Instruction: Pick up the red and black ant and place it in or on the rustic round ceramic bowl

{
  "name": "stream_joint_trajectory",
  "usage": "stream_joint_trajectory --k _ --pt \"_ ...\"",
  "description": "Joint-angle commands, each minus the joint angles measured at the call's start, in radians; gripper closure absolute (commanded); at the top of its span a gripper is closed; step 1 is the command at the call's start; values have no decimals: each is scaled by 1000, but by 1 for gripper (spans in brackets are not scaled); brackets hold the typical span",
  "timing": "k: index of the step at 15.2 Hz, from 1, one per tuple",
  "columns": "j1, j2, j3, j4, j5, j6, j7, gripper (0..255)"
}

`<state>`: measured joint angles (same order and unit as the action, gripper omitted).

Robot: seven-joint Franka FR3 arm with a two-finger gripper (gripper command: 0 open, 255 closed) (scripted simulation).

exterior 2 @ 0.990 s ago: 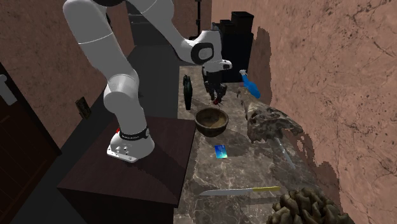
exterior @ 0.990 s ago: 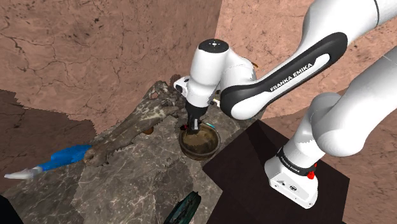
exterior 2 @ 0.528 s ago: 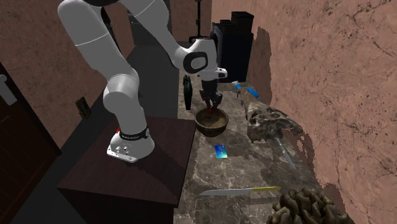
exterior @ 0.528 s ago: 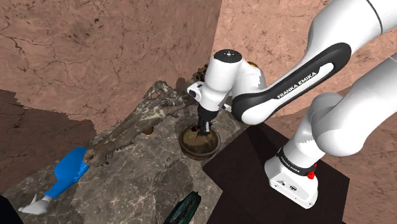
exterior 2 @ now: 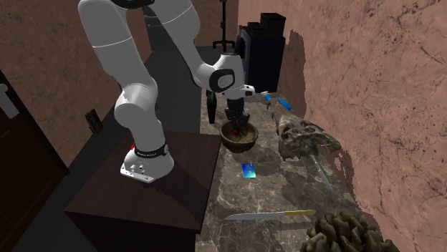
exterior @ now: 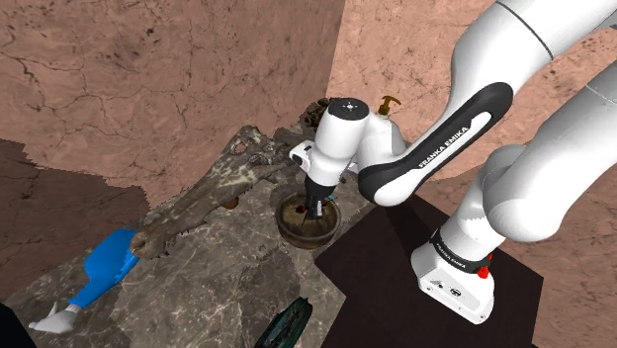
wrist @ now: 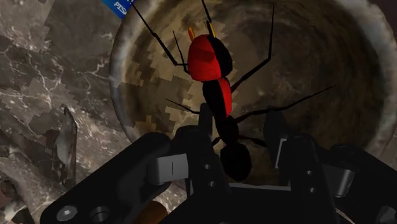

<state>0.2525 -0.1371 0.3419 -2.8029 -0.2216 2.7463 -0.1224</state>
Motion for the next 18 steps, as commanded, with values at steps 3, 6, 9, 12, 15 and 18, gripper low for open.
stream_joint_trajectory --k 3,6,9,12,15,18 --pt "-5 11 2 0 -12 8 9 255" --pt "-5 11 2 0 -12 8 9 255" --pt "-6 13 3 -1 -14 10 12 0" --pt "-5 13 4 0 -14 10 13 0" --pt "39 -83 -12 -1 87 -77 -60 0" --pt "74 -159 -29 6 140 -158 -97 0"
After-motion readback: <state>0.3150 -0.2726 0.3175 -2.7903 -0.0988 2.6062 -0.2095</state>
